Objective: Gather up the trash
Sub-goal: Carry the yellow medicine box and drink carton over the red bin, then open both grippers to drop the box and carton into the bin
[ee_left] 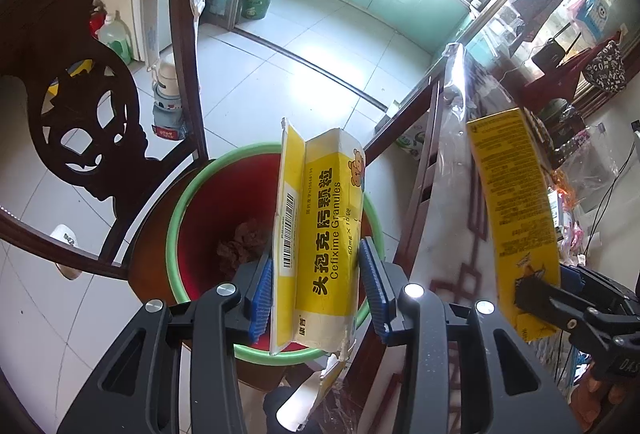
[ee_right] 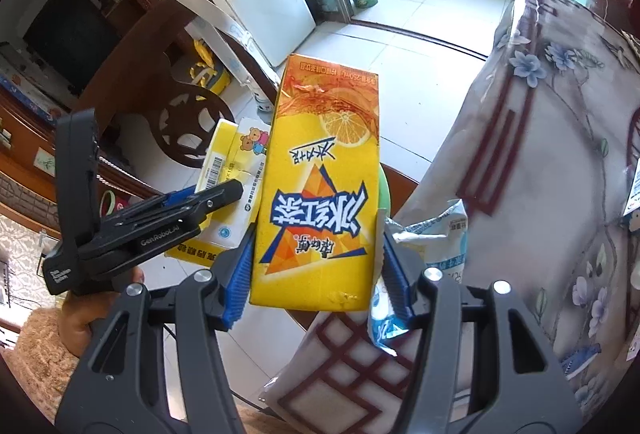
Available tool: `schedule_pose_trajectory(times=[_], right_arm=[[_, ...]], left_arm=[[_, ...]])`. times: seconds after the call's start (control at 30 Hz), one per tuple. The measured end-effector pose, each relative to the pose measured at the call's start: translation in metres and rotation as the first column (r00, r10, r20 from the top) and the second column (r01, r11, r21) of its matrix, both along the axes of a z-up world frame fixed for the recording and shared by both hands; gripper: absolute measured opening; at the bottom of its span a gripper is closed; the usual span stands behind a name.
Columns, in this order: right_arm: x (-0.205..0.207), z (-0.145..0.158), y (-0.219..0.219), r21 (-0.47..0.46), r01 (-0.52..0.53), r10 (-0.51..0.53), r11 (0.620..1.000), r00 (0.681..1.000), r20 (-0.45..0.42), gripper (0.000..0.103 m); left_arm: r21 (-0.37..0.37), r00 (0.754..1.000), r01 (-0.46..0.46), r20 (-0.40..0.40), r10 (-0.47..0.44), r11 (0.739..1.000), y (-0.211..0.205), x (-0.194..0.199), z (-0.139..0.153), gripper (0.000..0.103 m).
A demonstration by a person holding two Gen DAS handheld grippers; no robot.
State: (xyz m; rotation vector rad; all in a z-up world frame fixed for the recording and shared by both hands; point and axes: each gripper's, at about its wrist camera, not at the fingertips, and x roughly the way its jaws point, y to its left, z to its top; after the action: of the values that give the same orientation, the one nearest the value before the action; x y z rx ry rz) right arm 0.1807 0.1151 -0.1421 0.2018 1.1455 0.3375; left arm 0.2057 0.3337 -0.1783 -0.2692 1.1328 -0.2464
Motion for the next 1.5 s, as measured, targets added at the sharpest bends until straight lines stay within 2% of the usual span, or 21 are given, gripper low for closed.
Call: schedule_pose_trajectory(times=[0.4,0.63,0.8,0.87,0.93,1.4,1.5], right_arm=[[0.008,-0.015,0.005,-0.005,0.002,-0.003,1.000,0.999,-0.052,0.055],[0.010,-0.017,0.009,-0.007,0.000,-0.001,1.000,0.999,-0.051,0.055],[0.016,-0.026,0.014,-0.006,-0.029,0.028,1.000,0.997,-0.078,0.056],[0.020,-0.030,0.017,-0.008,-0.033,0.033,0.999,0.995,-0.090,0.061],[0.022,-0.028,0.014,-0.010,-0.002,0.001,1.000,0.997,-0.081,0.075],[-0.022,0.007,-0.031,-0.019,0.087,-0.087,0.996,0.996,0.017,0.083],[-0.032,0.013,-0.043,-0.009,0.120,-0.120,0.993,0.992,0.026,0.083]], left_arm=[[0.022,0.999,-0.001,-0.051,0.002,1.000,0.001,0.009,-0.017,0.038],[0.043,0.998,0.002,-0.059,0.001,0.999,0.001,0.013,-0.021,0.038],[0.050,0.998,0.005,-0.069,-0.001,0.999,-0.002,0.011,-0.025,0.038],[0.052,0.997,0.009,-0.074,-0.005,0.999,-0.004,0.010,-0.026,0.038],[0.052,0.997,0.012,-0.074,-0.008,0.999,-0.005,0.009,-0.026,0.038],[0.053,0.998,0.016,-0.055,-0.013,0.998,-0.010,0.010,-0.020,0.040],[0.054,0.999,0.018,-0.050,-0.016,0.998,-0.014,0.009,-0.019,0.044]])
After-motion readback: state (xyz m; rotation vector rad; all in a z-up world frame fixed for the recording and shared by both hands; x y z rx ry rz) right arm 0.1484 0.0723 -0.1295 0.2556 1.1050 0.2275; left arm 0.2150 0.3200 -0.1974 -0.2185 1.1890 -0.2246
